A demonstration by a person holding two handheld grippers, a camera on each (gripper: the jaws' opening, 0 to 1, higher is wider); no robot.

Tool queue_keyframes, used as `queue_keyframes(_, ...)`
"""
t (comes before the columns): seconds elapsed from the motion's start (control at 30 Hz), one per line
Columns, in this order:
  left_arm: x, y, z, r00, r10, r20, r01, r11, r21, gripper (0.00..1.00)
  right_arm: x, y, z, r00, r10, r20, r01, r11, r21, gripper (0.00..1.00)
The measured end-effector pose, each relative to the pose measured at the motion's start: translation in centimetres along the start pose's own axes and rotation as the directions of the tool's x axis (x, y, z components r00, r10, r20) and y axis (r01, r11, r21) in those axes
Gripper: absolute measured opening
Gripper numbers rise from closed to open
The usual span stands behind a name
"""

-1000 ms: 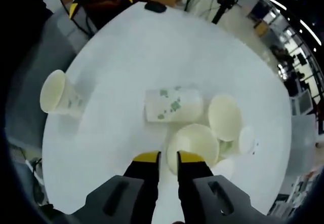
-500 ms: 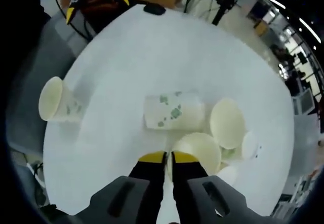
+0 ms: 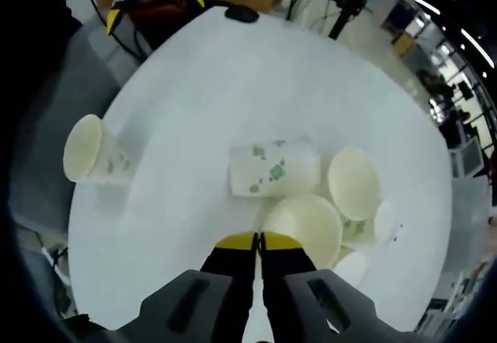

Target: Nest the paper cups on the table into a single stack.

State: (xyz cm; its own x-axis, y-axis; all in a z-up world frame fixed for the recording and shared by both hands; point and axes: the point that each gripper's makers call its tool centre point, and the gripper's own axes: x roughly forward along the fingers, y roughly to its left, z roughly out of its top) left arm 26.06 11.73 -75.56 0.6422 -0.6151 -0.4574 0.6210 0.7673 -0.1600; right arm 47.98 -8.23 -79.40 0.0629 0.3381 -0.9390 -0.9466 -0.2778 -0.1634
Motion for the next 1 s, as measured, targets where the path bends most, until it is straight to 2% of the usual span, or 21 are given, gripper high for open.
queue_keyframes(0.4,-0.1,-0.1,0.3,1.000,-0.004,0.004,0.004,1.000,0.011,0.98,-1.0,0.5,-0.2,1.000,-0.017,-0.005,0.017,1.000,-0.002,0.00)
queue_keyframes(0.67,-0.1,-0.3,0.8,1.000,-0.014,0.012,0.014,0.999,0.030,0.98,-2.4,0.8,-0.4,0.999,-0.036,-0.006,0.036,0.999,0.003,0.00)
queue_keyframes(1.0,-0.2,-0.6,1.3,0.999,-0.031,0.013,0.030,0.998,0.050,0.98,-5.1,0.9,0.4,0.997,-0.081,0.012,0.081,0.997,0.003,0.00)
